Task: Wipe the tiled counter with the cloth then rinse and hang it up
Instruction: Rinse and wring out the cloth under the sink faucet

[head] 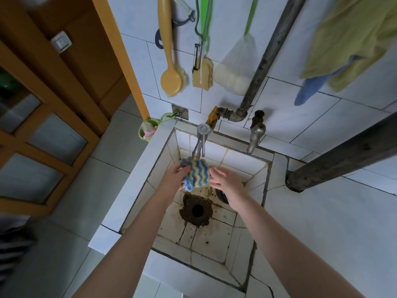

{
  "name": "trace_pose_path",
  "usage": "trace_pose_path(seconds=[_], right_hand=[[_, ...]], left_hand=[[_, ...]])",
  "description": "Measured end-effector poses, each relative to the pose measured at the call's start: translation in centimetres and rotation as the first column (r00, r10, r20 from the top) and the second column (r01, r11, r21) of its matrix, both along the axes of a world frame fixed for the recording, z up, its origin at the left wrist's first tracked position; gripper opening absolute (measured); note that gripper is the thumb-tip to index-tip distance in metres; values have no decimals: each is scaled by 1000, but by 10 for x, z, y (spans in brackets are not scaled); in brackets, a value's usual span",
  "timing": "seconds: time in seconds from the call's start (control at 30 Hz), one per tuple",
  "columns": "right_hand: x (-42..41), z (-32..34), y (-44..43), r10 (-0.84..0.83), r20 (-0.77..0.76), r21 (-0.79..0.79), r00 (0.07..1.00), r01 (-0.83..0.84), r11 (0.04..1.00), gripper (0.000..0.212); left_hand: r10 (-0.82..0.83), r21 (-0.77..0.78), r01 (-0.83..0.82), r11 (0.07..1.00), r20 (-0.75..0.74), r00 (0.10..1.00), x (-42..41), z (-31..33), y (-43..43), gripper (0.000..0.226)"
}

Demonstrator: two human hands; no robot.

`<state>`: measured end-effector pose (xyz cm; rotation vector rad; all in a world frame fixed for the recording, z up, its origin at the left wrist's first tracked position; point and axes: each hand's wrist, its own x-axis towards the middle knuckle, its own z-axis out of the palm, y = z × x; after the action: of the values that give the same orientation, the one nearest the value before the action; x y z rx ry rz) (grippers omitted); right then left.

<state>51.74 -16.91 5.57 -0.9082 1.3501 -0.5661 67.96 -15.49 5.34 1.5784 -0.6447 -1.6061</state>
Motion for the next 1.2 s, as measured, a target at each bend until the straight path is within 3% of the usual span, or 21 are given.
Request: trace_pose_path(seconds=[0.13, 0.33, 0.4, 0.63, 0.83, 1.2], right_hand=[[9, 0, -10, -87, 71, 36, 994, 85, 996, 26], [19, 2, -18, -209, 103, 2, 973, 210, 978, 6], [22, -1, -16, -197, 103, -10, 975, 199, 980, 4], [22, -15, -8, -268, 176, 47, 947, 264, 963, 4], [16, -14, -11, -361, 198, 61, 911, 356, 932, 6], [10, -19, -14, -370, 226, 50, 901, 369, 928, 6]], left_hand=[[-25, -21, 26, 999, 30, 999, 0, -4, 0, 23], [153, -13, -153, 988, 18, 988, 2, -9, -2, 17], [164, -12, -164, 986, 17, 986, 3, -9, -2, 12], [189, -14, -189, 982, -11, 982, 2, -11, 0, 29], [183, -42, -185, 982, -37, 982, -8, -9, -7, 18], [232, -20, -237, 971, -135, 963, -12, -14, -8, 27]])
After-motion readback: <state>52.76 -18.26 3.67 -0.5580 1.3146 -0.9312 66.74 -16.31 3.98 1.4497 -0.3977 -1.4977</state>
